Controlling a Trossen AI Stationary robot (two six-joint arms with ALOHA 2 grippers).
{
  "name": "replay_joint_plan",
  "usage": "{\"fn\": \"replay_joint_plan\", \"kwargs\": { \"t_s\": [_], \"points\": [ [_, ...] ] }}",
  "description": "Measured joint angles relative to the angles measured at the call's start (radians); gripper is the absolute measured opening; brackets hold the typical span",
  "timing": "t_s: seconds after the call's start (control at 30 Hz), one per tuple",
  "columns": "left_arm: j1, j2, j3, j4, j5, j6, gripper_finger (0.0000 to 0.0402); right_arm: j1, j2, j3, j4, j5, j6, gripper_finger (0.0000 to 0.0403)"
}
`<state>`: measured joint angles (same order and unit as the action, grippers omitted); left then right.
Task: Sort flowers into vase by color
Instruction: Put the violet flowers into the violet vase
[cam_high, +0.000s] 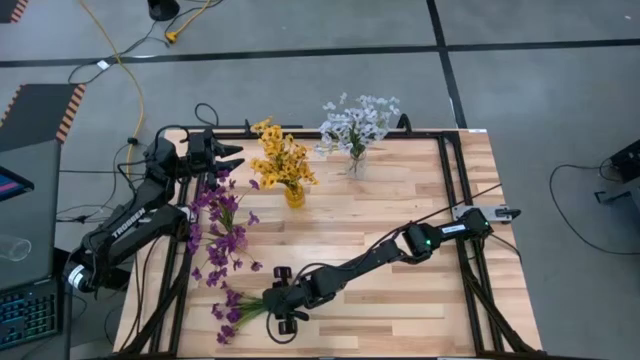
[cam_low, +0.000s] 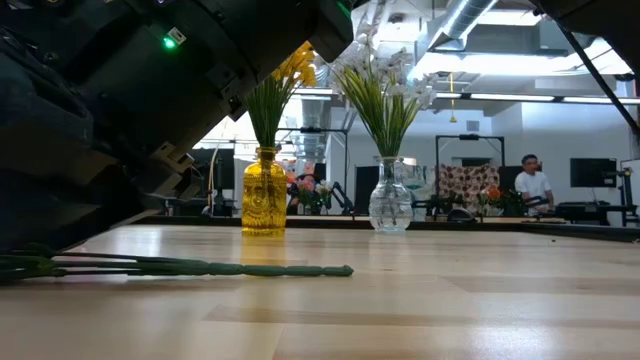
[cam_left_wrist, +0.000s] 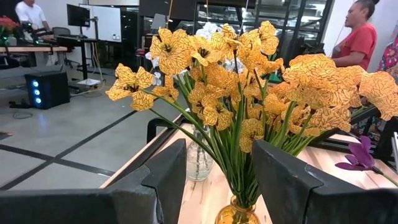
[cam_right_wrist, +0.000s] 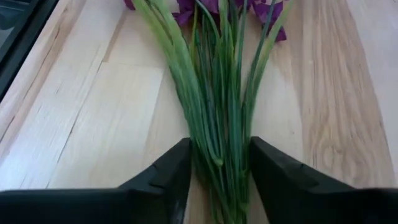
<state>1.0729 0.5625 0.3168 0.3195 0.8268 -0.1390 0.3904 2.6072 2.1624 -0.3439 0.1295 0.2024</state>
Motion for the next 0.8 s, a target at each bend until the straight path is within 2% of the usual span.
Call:
{"fn": "replay_joint_plan", "kwargs": {
  "t_s": [0.33, 0.47, 0.63, 0.8],
  "points": [
    [0.0, 0.0, 0.0, 0.002, 0.0, -0.001, 0.017, 0.0, -0.003, 0.0, -0.012, -0.024, 0.007, 0.0074],
    [0.0, -0.01, -0.001, 0.036, 0.0, -0.004, 0.017, 0.001, -0.004, 0.018, -0.022, -0.03, 0.026, 0.0041],
    [0.0, -0.051, -0.001, 0.064, 0.0, -0.004, 0.017, 0.007, -0.001, 0.064, -0.039, -0.036, -0.001, 0.0038],
    [0.0, -0.107, -0.001, 0.064, 0.001, -0.002, 0.017, 0.007, -0.034, 0.072, -0.136, -0.032, 0.0, 0.0043]
  ]
}}
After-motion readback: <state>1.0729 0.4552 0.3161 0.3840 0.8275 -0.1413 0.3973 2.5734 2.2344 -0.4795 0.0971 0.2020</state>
